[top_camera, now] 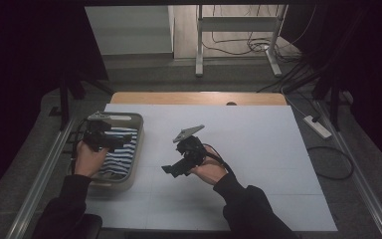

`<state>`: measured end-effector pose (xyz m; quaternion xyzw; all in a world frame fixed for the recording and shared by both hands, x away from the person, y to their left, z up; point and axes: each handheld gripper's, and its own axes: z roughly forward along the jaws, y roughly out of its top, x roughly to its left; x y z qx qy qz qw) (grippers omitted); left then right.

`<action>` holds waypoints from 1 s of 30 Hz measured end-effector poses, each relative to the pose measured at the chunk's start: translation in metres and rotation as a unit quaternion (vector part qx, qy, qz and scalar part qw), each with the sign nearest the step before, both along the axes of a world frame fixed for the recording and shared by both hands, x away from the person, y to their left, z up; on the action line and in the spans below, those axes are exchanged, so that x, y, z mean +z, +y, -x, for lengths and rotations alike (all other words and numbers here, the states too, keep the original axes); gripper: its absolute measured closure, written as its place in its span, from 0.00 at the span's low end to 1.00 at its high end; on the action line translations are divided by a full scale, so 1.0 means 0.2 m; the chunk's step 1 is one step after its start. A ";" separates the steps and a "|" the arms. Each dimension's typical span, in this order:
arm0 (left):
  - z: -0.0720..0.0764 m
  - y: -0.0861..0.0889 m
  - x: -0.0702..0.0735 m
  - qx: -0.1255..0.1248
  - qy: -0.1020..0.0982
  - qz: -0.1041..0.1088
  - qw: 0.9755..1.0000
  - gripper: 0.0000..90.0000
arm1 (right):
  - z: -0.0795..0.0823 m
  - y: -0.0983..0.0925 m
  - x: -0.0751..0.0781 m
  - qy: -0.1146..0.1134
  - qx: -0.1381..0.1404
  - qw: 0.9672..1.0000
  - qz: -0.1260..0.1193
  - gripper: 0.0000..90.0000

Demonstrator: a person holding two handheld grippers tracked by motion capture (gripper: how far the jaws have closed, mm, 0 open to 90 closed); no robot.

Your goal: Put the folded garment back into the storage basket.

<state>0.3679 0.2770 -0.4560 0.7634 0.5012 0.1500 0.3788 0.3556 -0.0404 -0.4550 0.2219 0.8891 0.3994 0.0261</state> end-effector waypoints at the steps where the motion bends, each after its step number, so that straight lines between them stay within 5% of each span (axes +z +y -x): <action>1: 0.01 0.00 0.00 -0.001 -0.001 0.001 1.000 0.00 | 0.00 0.00 0.00 0.000 0.000 1.000 0.000 0.00; 18: 0.08 -0.05 -0.01 -0.024 -0.006 0.003 1.000 0.00 | 0.01 -0.10 0.00 0.005 -0.008 1.000 -0.004 0.00; 30: 0.12 -0.09 0.01 -0.051 -0.033 0.010 0.998 0.00 | 0.02 -0.19 0.02 -0.006 -0.027 1.000 -0.006 0.00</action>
